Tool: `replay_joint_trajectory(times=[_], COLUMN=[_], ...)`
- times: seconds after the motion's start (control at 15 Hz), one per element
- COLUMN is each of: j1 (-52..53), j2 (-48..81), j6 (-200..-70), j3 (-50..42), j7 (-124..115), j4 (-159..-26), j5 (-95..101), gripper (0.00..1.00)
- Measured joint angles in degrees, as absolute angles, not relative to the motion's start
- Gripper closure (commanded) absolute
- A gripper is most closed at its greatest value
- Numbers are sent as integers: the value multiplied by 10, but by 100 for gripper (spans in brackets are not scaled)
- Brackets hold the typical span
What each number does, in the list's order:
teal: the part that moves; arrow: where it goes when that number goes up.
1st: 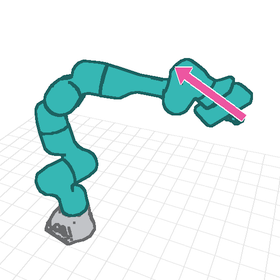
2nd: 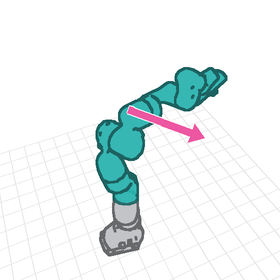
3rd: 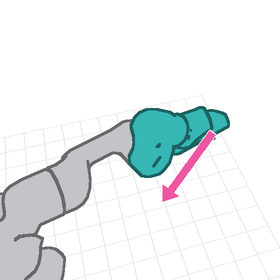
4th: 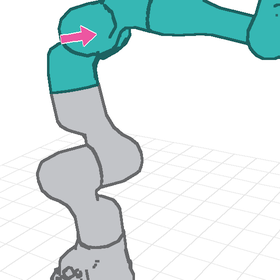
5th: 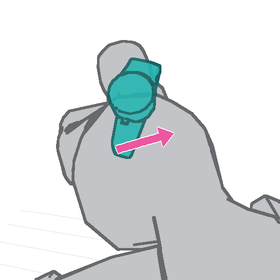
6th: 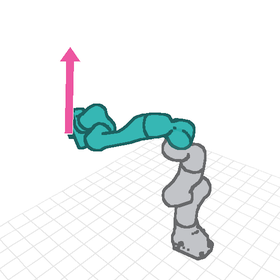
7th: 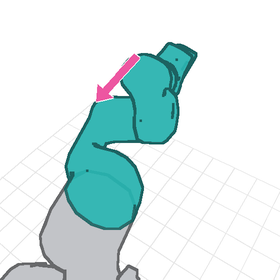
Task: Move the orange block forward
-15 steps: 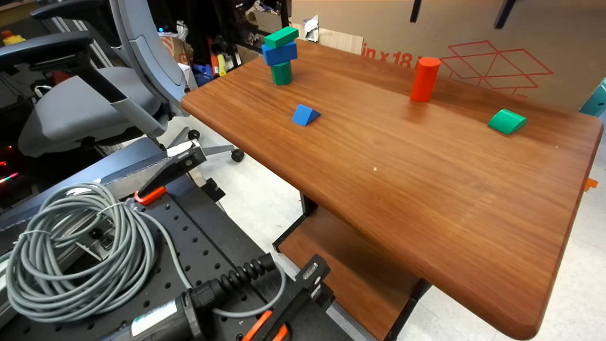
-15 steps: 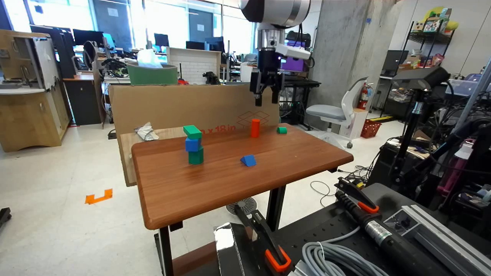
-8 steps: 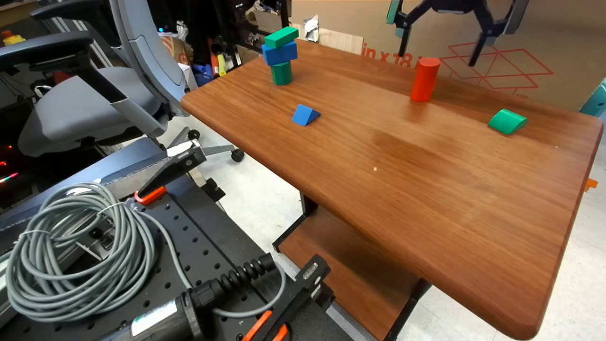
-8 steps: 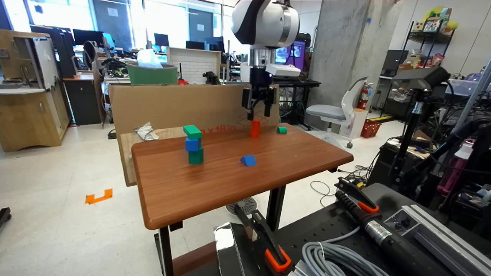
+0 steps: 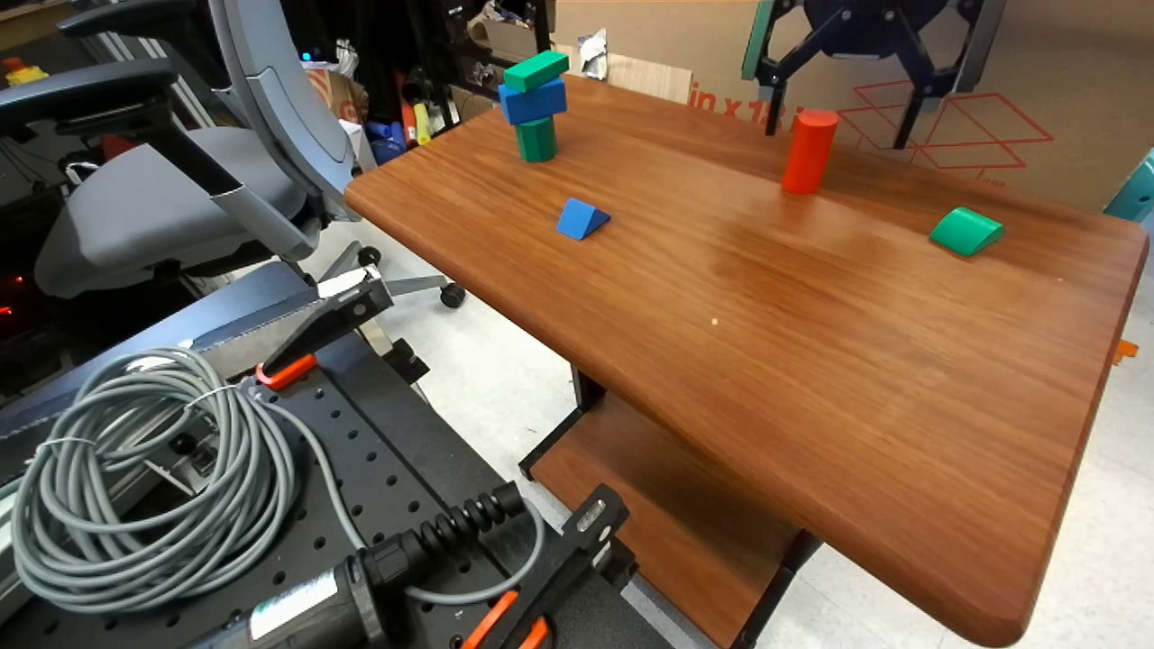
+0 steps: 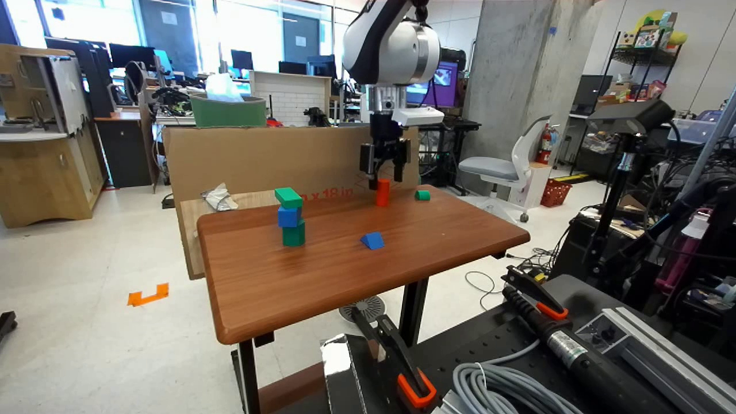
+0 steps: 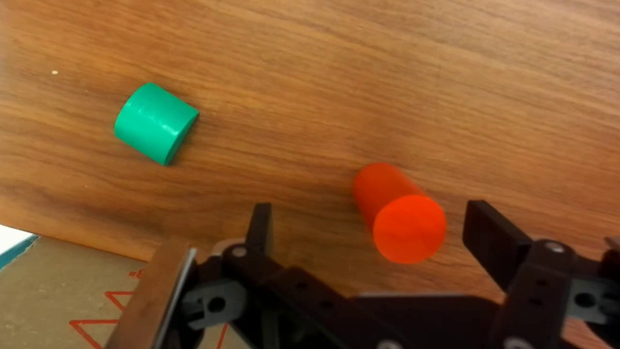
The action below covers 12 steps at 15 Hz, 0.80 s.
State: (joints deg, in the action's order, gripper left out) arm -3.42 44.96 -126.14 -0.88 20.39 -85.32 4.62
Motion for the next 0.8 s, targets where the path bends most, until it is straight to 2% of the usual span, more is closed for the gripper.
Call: replay_joint_trajectory(times=[0.07, 0.13, 0.2, 0.73, 0.8], j1=[-33, -31, -30, -22, -23], j2=[454, 458, 462, 480, 479], j6=[-1261, -1262, -1262, -1277, -1278], j3=[-9, -9, -9, -9, -9], j7=[201, 199, 197, 192, 192], j4=[-851, -850, -849, -844, -844], j5=[51, 55, 57, 76, 76], gripper=[0, 17, 26, 88, 90])
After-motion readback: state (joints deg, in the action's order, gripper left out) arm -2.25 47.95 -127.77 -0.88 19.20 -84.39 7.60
